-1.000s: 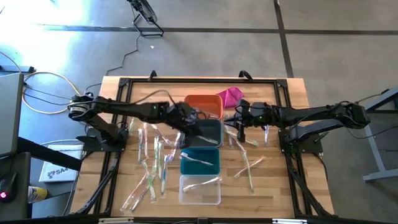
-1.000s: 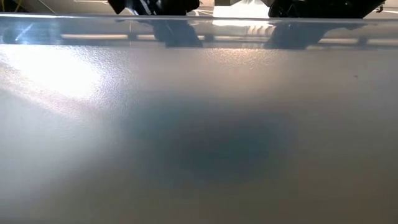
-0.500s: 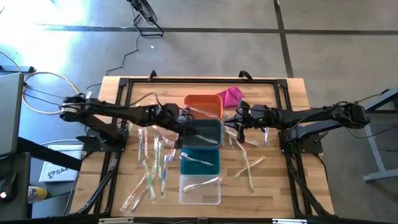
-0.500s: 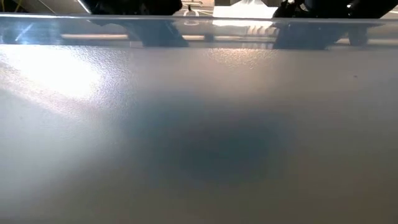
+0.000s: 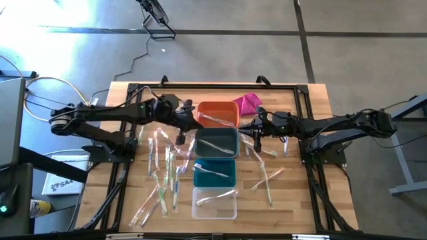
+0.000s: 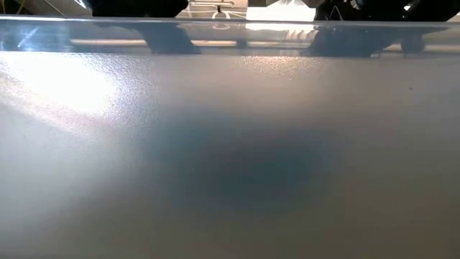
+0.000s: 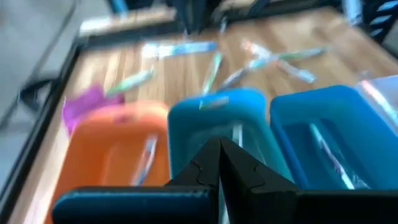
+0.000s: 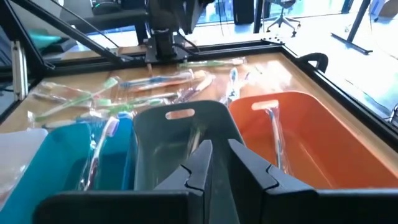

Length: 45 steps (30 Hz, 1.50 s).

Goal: Pick & Place Toothbrushes
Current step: Put the green toothbrush into the green bin

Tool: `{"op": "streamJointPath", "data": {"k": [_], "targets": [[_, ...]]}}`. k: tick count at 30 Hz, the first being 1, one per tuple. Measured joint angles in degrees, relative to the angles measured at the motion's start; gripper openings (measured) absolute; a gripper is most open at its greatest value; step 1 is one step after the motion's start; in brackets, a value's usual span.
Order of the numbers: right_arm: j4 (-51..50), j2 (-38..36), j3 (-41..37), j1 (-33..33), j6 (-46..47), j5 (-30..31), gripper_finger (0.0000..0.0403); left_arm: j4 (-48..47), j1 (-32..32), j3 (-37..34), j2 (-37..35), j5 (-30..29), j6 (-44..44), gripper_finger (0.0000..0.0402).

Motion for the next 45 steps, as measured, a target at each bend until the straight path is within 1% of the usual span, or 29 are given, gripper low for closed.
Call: {"op": "streamJointPath", "data": {"k": [2,4,9,11,14,15,22,24,28,31,36,40,45], "targets": [[-0.1,0.0,0.0,0.0,0.0,0.0,0.0040,5.0,1.3,-2.7,0.0,3.7,0.3,0.0001],[-0.2,0.0,0.0,0.0,0.4,0.0,0.0040,8.7,2.9,-5.0,0.0,6.1,-0.5,0.0001],[-0.4,0.0,0.0,0.0,3.1,0.0,0.0040,8.8,7.3,-7.2,-0.6,8.5,-1.1,0.0001],[-0.5,0.0,0.0,0.0,3.2,0.0,0.0040,9.2,8.4,-7.8,-0.6,11.7,-1.1,0.0001],[-0.5,0.0,0.0,0.0,3.2,0.0,0.0040,14.0,9.1,-8.9,-0.6,16.9,-1.1,0.0001],[-0.5,0.0,0.0,0.0,3.2,0.0,0.0040,15.4,9.2,-9.3,-0.6,17.7,-1.1,0.0001],[-1.2,0.0,0.0,0.0,6.0,0.0,0.0040,20.7,9.2,-11.6,-0.6,18.3,-1.3,0.0001],[-1.6,0.0,0.0,0.0,6.3,0.0,0.0040,21.5,9.2,-12.5,-0.6,19.5,-2.0,0.0001],[-2.1,0.0,0.0,0.0,6.2,0.0,0.0040,26.6,9.2,-15.1,-0.6,22.3,-6.7,0.0001],[-2.0,0.0,0.0,0.0,6.2,0.0,0.0040,30.2,9.2,-17.4,-0.9,23.1,-9.8,0.0001],[-2.0,0.0,0.0,0.0,5.6,0.0,0.0040,30.5,9.2,-19.7,-3.6,23.1,-10.1,0.0001],[-1.8,0.0,0.0,0.0,2.9,0.0,0.0040,29.9,9.2,-19.9,-5.6,23.1,-9.8,0.0001],[-1.8,0.0,0.0,0.0,-1.4,0.0,0.0040,30.0,9.2,-19.9,-7.2,23.0,-5.7,0.0001]]}}
